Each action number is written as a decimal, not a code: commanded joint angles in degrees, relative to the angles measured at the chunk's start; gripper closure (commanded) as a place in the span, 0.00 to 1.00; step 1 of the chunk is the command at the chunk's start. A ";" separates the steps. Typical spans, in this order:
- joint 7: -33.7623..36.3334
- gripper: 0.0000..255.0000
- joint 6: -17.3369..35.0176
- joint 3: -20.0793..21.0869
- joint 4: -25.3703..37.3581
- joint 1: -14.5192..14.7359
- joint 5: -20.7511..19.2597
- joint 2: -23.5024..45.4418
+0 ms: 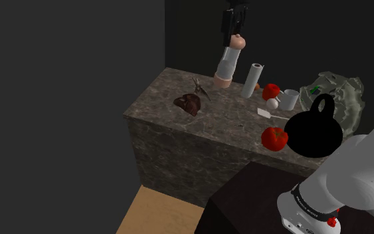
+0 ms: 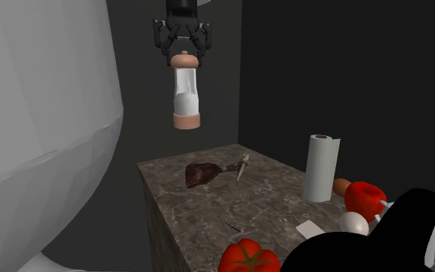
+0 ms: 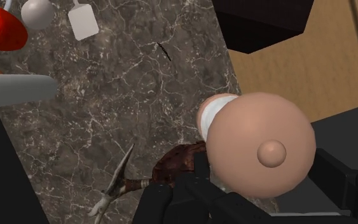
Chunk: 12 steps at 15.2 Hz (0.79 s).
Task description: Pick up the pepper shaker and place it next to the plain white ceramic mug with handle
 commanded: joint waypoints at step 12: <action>-17.94 1.00 3.96 -9.84 -5.49 -7.90 -2.48 -2.13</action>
